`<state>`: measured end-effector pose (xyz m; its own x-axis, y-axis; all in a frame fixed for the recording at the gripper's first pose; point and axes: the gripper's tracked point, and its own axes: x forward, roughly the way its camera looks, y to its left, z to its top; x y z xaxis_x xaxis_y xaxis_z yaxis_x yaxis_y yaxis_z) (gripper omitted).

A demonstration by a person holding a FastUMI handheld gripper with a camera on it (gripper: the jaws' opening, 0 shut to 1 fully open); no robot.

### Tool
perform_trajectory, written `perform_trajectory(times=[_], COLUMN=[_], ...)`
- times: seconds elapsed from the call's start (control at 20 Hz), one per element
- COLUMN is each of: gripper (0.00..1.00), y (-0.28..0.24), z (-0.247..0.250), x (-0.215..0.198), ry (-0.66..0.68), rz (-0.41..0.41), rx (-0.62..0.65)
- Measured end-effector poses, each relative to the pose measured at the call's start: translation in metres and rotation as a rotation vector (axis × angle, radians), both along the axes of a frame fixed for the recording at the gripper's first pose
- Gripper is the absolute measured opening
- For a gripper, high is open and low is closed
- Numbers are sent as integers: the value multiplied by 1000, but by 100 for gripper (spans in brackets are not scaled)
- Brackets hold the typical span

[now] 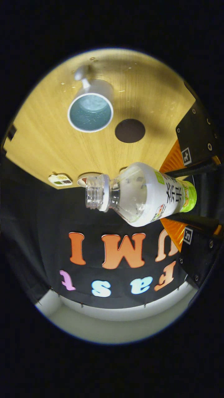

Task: Take the bottle from table, then pour the juice into the cup, finally place the bottle on the coaster

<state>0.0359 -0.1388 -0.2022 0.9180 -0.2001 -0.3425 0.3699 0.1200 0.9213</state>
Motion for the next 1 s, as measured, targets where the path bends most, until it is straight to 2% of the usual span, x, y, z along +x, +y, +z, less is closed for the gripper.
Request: perform_trajectory(times=[0.25,0.6,0.8,1.0], gripper=[57,57,57,57], y=[-27,-40,-43,-28], z=[7,8,0,-30], x=[-12,1,13,37], ry=[186,360,412,476], rz=[48,137,176,306], rx=[-443,-890,-1049,-1167])
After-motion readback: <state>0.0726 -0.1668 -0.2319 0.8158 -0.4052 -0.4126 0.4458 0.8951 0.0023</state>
